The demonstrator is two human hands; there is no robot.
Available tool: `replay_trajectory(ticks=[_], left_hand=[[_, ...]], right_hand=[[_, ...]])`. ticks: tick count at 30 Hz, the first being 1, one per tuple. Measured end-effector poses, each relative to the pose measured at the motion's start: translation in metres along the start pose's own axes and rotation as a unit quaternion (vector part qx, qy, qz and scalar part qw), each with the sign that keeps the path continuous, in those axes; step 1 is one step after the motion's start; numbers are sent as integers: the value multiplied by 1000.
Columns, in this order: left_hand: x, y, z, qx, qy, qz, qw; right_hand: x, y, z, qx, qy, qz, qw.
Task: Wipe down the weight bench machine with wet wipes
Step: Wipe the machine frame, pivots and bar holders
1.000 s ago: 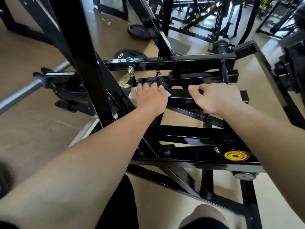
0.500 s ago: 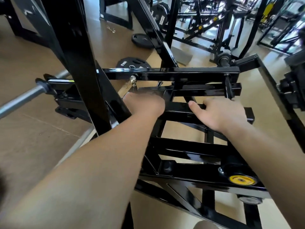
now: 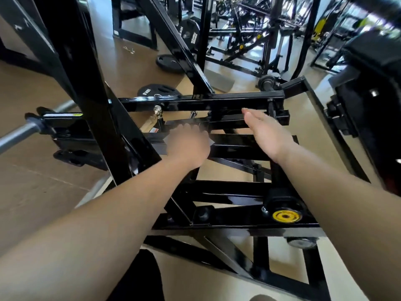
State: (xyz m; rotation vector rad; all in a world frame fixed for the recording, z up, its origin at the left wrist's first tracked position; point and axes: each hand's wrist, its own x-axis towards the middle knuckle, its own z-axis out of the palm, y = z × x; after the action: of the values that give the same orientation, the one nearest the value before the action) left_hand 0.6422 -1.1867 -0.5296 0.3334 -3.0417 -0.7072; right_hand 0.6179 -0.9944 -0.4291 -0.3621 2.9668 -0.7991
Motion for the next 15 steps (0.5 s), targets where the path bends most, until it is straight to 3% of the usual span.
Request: replay_trajectory(ticks=[2, 5, 7, 11, 15], left_hand=[[-24, 27, 7, -16, 24, 56, 998], [-47, 84, 18, -16, 42, 209, 977], [-39, 114, 10, -34, 12, 260, 965], [-18, 128, -8, -29, -54, 268, 962], [-25, 126, -7, -68, -27, 250, 965]], right_hand=[[-7, 6, -9, 105, 58, 9, 993], [-24, 18, -24, 21, 141, -3, 990], [-36, 26, -35, 0, 135, 35, 990], [-58, 41, -49, 58, 100, 87, 989], [-79, 48, -45, 43, 96, 67, 992]])
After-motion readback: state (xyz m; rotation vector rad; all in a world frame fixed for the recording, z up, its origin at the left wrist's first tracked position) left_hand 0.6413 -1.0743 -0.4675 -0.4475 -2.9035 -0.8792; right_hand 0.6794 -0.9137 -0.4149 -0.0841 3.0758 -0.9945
